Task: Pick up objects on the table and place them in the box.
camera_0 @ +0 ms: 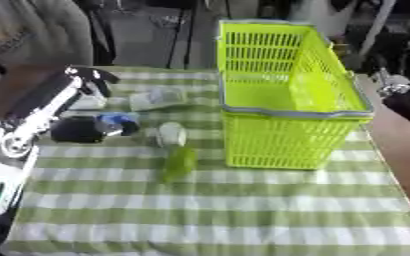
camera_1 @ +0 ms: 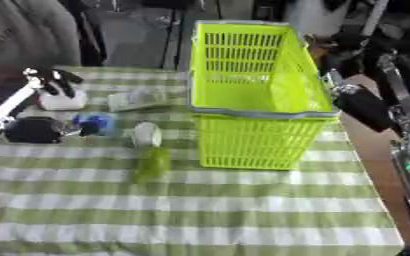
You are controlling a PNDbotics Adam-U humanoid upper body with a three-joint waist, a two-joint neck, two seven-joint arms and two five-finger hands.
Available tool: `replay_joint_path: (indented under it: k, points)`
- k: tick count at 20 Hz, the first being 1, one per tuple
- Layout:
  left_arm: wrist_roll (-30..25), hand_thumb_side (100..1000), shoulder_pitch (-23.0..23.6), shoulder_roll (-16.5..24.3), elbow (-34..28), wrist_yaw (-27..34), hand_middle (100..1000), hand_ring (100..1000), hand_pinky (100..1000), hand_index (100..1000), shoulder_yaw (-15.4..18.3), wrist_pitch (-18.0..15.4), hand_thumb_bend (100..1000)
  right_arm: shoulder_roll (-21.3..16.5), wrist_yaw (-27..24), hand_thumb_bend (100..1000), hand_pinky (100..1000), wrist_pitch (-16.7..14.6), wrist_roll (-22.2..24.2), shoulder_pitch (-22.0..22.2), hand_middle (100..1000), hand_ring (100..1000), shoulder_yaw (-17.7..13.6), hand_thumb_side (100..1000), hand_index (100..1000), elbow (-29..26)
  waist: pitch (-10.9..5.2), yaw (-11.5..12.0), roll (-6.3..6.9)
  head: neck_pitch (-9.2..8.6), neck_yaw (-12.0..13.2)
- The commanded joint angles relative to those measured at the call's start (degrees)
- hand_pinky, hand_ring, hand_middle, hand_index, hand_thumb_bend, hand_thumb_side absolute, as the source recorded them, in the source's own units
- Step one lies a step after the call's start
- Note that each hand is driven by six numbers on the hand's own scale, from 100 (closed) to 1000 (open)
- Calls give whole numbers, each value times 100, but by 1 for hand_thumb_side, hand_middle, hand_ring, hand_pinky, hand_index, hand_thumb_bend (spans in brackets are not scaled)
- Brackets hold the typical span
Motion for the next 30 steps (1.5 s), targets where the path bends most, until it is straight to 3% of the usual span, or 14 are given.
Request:
replay_joint_path:
  k: [1,6,12,23,30]
  points:
    - [-224,522,-293,121,233,-463,576,871,763,805,-225,-191,920,-90,-33,263,614,-12,23,-66,696,570,-21,573,856,-44,-55,-6,13,41,-41]
    - [-372,528,-542,113,525,-1004,578,847,779,790,-391,-324,993,-90,-40,259,614,-16,30,-49,696,571,-19,574,856,-37,-70,-15,15,41,-48]
    - [-398,525,-683,-23,939,-1626,555,833,786,779,-613,-413,1000,-87,-45,258,615,-19,42,-55,697,571,-12,575,856,-37,-93,0,-2,31,-66]
    - [-378,523,-844,-231,1474,-2020,533,814,806,745,-1204,-1041,1000,-81,-51,258,615,-22,72,-57,697,571,4,575,856,-40,-98,-3,-27,32,-4]
    - [-333,515,-837,-299,1631,-2228,520,807,810,731,-1332,-1225,1000,-82,-54,257,615,-22,75,-55,697,572,4,576,856,-47,-100,-14,-34,23,23]
